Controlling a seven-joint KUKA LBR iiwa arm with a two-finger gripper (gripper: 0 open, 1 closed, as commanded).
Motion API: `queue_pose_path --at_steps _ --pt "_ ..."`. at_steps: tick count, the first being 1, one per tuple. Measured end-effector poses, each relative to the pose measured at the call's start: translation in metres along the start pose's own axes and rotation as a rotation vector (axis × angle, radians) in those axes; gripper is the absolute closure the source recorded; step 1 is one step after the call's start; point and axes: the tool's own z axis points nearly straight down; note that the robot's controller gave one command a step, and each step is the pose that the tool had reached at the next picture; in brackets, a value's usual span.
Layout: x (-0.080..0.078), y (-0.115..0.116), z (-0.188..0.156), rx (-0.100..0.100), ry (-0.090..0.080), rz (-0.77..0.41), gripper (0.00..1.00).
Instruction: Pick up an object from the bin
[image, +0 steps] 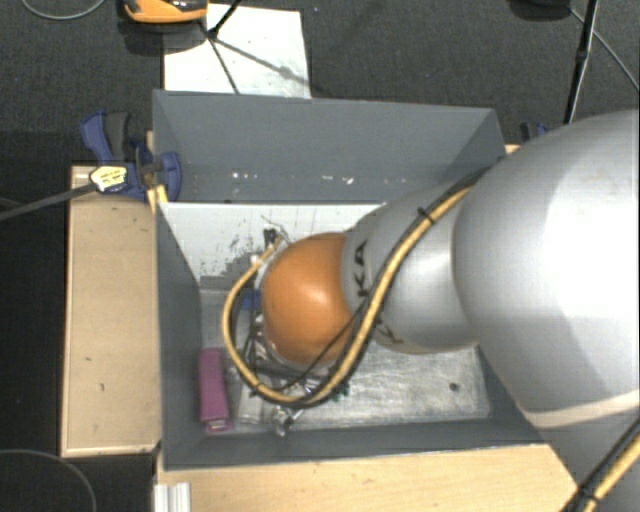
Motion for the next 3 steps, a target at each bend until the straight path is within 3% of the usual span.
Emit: queue_pose_path --at_steps 1,3 --pt "0.003 0.003 0.002 -0.006 0.008 0.000 1.00" --pt "0.000 0.002 -0.025 -0.006 0.011 0.008 1.00"
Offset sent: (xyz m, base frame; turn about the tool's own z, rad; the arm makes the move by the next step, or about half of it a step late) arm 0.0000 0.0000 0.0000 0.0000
